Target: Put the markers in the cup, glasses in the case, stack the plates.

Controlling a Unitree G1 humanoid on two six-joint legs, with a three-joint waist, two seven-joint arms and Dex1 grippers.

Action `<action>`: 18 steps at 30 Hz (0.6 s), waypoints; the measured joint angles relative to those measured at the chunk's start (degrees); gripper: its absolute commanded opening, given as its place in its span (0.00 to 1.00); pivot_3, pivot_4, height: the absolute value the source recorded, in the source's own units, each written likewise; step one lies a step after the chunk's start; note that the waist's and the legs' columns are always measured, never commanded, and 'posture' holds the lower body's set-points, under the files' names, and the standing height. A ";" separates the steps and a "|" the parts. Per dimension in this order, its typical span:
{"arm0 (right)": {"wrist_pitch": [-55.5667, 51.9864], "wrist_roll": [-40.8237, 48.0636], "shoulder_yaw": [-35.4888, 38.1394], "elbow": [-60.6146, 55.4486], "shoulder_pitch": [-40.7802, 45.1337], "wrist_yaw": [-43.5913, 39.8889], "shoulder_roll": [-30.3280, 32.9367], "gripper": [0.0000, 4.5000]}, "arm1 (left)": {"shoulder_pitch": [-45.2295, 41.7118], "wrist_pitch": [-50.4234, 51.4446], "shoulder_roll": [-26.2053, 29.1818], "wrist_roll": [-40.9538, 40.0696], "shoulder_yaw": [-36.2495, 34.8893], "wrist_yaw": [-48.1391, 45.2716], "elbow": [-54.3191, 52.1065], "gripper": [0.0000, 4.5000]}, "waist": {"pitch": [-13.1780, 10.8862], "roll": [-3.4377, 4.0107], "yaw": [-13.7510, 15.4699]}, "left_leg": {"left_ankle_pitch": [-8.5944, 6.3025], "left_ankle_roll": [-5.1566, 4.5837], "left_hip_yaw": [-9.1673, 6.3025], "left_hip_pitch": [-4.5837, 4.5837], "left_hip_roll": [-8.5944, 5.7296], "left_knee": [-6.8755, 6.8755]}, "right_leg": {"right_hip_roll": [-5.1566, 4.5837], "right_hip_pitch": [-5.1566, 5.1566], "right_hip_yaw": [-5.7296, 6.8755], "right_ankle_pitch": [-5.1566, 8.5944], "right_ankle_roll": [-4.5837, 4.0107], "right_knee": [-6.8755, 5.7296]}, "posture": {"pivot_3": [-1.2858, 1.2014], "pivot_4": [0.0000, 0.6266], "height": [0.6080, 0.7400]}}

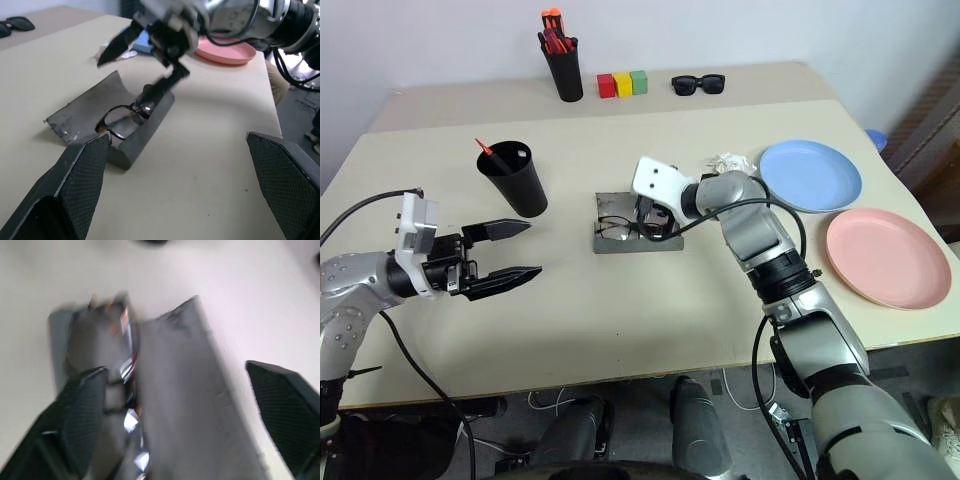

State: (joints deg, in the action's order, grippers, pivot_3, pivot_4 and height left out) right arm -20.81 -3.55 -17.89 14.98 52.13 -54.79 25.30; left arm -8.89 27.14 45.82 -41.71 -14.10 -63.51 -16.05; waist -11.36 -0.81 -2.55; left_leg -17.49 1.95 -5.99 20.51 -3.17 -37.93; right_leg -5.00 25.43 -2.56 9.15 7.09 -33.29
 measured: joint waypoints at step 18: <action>10.13 -0.05 6.92 25.32 7.72 15.45 -7.10 0.34 | -0.79 -0.49 -0.93 1.10 1.42 -0.03 0.16 1.00 | -0.01 0.02 -0.07 | 0.01 0.01 0.01 0.02 -0.01 0.04 | 0.00 0.02 -0.01 -0.01 -0.01 0.02 | 0.52 0.24 1.00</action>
State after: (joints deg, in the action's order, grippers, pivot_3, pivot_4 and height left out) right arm -10.68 -3.61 -10.97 40.30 59.85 -39.34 18.20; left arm -9.68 26.65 44.89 -40.61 -12.68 -63.54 -15.89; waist -11.37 -0.79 -2.61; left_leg -17.49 1.96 -5.98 20.53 -3.18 -37.88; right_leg -5.00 25.44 -2.57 9.14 7.07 -33.28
